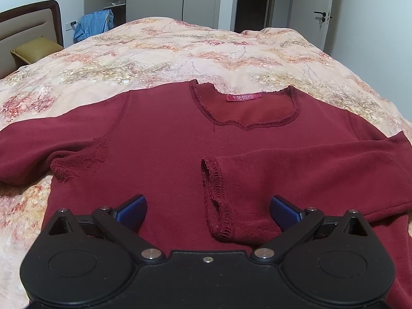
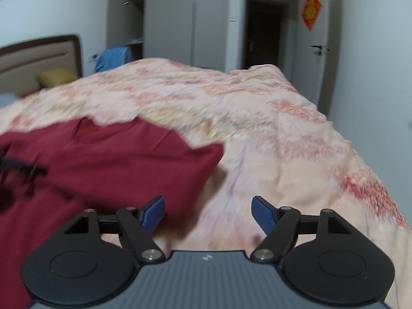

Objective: Fold small clothes
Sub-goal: 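Grasp the cuff of the other sleeve with the left tool and lift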

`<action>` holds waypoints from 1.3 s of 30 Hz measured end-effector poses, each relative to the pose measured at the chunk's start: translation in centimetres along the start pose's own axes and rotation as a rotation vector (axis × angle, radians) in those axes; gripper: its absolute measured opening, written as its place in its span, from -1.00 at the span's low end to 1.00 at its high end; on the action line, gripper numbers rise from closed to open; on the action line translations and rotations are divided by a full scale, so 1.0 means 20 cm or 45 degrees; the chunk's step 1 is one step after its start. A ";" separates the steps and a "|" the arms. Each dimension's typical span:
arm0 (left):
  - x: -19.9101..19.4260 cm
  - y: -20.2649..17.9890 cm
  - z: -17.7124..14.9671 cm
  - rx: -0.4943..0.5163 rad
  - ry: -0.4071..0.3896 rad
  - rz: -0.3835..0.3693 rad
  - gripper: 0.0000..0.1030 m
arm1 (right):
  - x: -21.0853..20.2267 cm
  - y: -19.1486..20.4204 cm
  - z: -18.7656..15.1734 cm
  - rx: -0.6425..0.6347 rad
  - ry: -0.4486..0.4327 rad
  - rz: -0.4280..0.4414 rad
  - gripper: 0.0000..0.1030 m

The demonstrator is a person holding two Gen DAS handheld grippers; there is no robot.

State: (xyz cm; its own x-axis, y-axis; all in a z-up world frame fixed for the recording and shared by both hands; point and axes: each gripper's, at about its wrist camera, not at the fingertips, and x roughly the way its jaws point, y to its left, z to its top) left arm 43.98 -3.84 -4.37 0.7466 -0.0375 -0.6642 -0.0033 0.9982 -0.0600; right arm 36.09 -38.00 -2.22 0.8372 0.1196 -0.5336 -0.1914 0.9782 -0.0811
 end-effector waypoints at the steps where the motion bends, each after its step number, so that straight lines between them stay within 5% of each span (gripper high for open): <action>1: 0.00 0.00 0.00 -0.002 0.000 -0.002 0.99 | 0.00 0.04 -0.03 -0.043 0.007 -0.001 0.50; 4: 0.00 0.01 0.00 -0.012 -0.001 -0.013 0.99 | 0.06 0.12 -0.07 -0.146 0.026 -0.015 0.22; 8: 0.00 0.01 0.00 -0.017 0.000 -0.024 0.99 | 0.10 0.12 -0.02 -0.079 -0.045 -0.040 -0.07; 10: 0.00 0.02 0.00 -0.016 -0.001 -0.023 0.99 | 0.10 0.09 0.00 -0.026 -0.075 -0.017 -0.58; 13: 0.00 0.02 0.00 -0.019 -0.001 -0.025 0.99 | 0.09 0.09 0.00 -0.030 -0.039 -0.025 -0.76; 20: -0.03 0.03 0.02 -0.034 0.017 -0.038 0.99 | 0.10 0.08 -0.04 0.033 0.031 -0.024 -0.77; 23: -0.11 0.08 0.05 -0.091 -0.008 -0.057 0.99 | 0.07 0.08 -0.02 0.060 0.040 -0.008 -0.49; 25: -0.18 0.13 0.07 -0.132 -0.039 -0.051 0.99 | 0.02 0.07 -0.01 0.104 0.043 -0.007 0.50; 27: -0.27 0.19 0.10 -0.179 -0.072 -0.031 0.99 | -0.05 0.08 0.00 0.136 0.005 -0.023 0.94; 33: -0.48 0.50 0.12 -0.298 -0.122 0.090 0.99 | -0.24 0.25 0.05 0.113 -0.028 0.014 1.00; 39: -0.69 1.01 0.05 -0.281 -0.110 0.410 0.99 | -0.42 0.55 0.00 0.041 -0.018 0.276 1.00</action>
State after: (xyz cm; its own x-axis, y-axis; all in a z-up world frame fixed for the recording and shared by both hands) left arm 34.34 16.83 4.27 0.7370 0.2893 -0.6108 -0.3822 0.9238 -0.0237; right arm 27.05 -28.31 1.33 0.7855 0.3300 -0.5236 -0.3516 0.9341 0.0611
